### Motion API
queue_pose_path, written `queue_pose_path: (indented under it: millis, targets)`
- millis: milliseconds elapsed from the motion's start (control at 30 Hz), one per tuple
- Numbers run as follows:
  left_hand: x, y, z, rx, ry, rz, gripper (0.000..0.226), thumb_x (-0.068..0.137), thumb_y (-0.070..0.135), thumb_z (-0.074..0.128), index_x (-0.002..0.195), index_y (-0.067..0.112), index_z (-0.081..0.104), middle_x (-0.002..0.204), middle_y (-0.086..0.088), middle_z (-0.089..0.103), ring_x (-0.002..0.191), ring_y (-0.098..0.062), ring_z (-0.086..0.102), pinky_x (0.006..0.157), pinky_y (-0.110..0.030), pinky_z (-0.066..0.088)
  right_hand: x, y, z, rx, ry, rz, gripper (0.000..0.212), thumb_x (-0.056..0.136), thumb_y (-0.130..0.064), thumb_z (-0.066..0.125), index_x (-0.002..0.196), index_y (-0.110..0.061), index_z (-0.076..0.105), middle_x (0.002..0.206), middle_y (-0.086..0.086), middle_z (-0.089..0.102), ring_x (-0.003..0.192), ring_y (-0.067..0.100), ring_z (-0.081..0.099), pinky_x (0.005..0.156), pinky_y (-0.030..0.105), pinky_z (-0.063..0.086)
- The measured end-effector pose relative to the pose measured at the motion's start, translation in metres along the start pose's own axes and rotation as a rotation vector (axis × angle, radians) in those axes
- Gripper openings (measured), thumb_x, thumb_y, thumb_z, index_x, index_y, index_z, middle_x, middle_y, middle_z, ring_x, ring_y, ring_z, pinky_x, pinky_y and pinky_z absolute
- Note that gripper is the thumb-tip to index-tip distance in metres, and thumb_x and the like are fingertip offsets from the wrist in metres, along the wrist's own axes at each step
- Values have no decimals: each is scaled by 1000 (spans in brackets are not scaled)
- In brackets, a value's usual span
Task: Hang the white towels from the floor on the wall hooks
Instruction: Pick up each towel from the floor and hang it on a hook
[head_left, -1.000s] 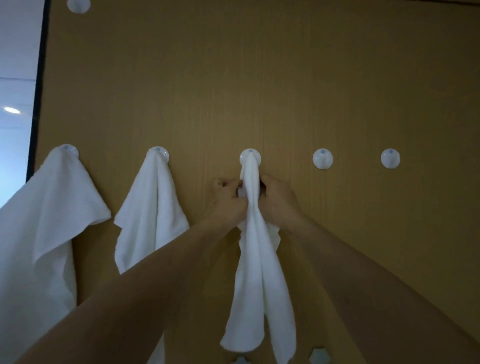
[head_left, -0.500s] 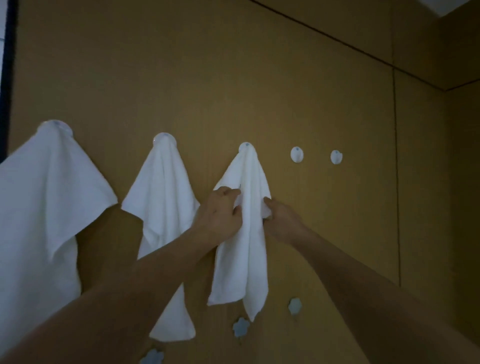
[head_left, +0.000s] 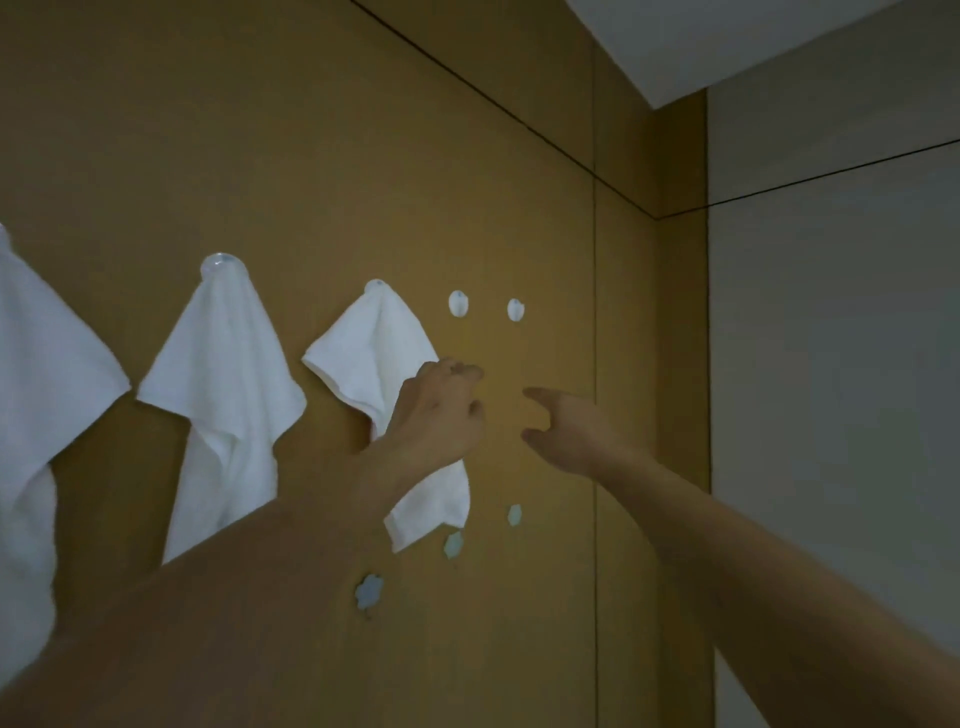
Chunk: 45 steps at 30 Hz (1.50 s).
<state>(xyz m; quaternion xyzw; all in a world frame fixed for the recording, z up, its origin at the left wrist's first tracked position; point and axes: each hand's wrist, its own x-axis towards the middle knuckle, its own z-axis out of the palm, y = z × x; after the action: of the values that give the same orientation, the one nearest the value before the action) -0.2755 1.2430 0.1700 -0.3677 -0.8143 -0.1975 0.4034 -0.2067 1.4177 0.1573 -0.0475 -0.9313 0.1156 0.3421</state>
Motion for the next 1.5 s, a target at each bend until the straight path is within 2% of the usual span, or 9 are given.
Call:
queue_pose_path:
  millis: [133, 233, 367, 633, 833, 1100, 1300, 1500]
  targets:
    - [5, 97, 14, -134, -22, 88, 47, 92, 28, 50, 138, 20, 51, 139, -3, 49, 126, -25, 44, 98, -37, 43, -67, 56, -67, -99, 4, 123, 66, 89, -31, 60, 150, -22, 35, 148, 5, 47, 132, 27, 47, 103, 35, 44]
    - [-2, 191, 30, -250, -45, 143, 46, 91, 32, 51, 137, 24, 52, 139, -1, 50, 126, -24, 45, 102, -37, 42, -132, 109, -124, -197, 3, 232, 66, 90, -31, 59, 150, -22, 34, 148, 7, 46, 134, 29, 44, 104, 38, 42]
    - [-25, 332, 49, -432, -108, 230, 46, 92, 33, 52, 137, 25, 50, 137, 2, 49, 126, -22, 44, 102, -37, 40, -231, 180, -206, -340, 17, 375, 65, 91, -34, 59, 151, -22, 33, 149, 4, 45, 136, 29, 40, 109, 39, 38]
    - [-102, 630, 55, -684, -245, 523, 49, 89, 34, 55, 137, 23, 50, 136, -2, 50, 126, -24, 45, 103, -38, 41, -465, 292, -362, -529, 53, 730, 66, 90, -36, 61, 150, -22, 34, 147, 5, 47, 136, 28, 41, 110, 41, 38]
    - [-183, 829, 39, -867, -374, 769, 49, 88, 37, 55, 135, 25, 50, 134, -1, 50, 124, -24, 46, 101, -39, 42, -643, 338, -462, -594, 121, 1044, 66, 91, -36, 61, 150, -22, 35, 147, 5, 47, 136, 25, 40, 110, 42, 38]
    - [-297, 1070, 13, -1074, -495, 1106, 50, 92, 35, 53, 140, 24, 45, 139, -3, 48, 126, -24, 44, 102, -40, 40, -861, 382, -559, -675, 209, 1451, 66, 89, -34, 61, 149, -21, 36, 149, 3, 45, 137, 24, 40, 110, 40, 39]
    - [-371, 1243, 6, -1195, -614, 1278, 50, 93, 34, 53, 141, 25, 43, 141, -1, 46, 126, -23, 44, 101, -40, 41, -995, 426, -628, -687, 278, 1726, 65, 89, -33, 60, 149, -23, 37, 151, 1, 43, 138, 22, 40, 109, 38, 38]
    - [-431, 1386, 21, -1203, -746, 1460, 51, 91, 35, 52, 141, 26, 43, 142, -2, 44, 125, -24, 45, 100, -39, 43, -1107, 467, -668, -620, 353, 1969, 62, 91, -31, 60, 148, -20, 38, 147, 4, 46, 135, 24, 43, 107, 36, 39]
